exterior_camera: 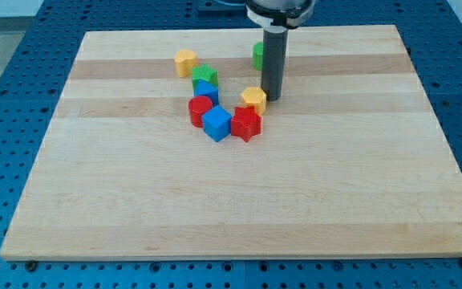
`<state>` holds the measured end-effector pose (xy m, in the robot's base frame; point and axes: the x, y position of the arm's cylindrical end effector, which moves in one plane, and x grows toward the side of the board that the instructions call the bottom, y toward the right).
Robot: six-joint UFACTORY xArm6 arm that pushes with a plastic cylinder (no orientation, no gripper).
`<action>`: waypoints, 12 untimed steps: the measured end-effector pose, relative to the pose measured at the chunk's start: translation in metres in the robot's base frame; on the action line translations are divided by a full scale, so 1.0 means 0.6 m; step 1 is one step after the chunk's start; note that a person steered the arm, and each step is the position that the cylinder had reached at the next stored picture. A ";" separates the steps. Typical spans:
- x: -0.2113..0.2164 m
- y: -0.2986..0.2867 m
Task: Point at the green circle
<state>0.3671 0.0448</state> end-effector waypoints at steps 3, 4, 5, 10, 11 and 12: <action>0.004 -0.005; -0.031 0.029; -0.085 0.068; -0.235 -0.061; -0.234 -0.076; -0.227 -0.064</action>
<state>0.2307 0.0062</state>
